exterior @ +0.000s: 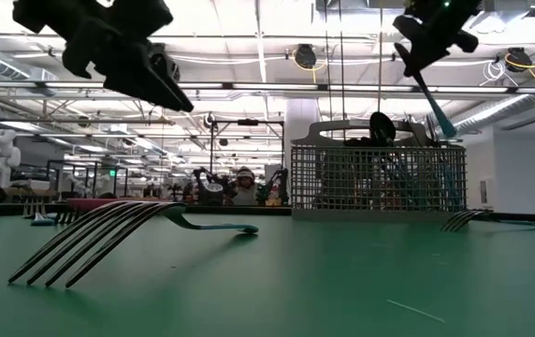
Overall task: Sort silverware
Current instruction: Put the black knife into the cutlery rack with the other black knives
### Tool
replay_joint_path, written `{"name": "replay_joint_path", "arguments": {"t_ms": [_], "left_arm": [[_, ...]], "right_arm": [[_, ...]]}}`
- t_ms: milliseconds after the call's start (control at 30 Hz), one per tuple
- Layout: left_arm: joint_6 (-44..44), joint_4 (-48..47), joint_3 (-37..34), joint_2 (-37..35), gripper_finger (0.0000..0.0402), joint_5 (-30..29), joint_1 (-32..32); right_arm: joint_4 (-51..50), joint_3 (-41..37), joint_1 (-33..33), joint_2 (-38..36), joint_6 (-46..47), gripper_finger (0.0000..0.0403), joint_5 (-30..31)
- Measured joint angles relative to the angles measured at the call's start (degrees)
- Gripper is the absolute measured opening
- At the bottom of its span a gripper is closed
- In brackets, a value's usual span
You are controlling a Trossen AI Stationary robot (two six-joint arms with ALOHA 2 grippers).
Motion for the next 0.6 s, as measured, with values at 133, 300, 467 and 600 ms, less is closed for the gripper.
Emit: {"name": "replay_joint_path", "arguments": {"t_ms": [133,300,467,600], "left_arm": [[-1.18,-0.26,0.0,0.0,0.0201,-0.08,0.69],[-2.59,-0.77,0.0,0.0,0.0201,-0.07,0.69],[-5.48,-4.77,0.04,0.0,0.0201,-0.75,0.67],[-9.63,-11.25,0.04,-0.26,0.0201,-6.7,0.28]], "right_arm": [[4.56,-2.34,-0.49,-2.08,-0.02,0.0,2.65],[11.35,-10.67,-2.17,-3.95,-0.64,0.0,4.48],[18.53,-18.16,-3.34,-5.36,0.56,0.0,4.61],[26.52,-24.58,-3.39,-5.94,3.4,0.0,4.94]]}}
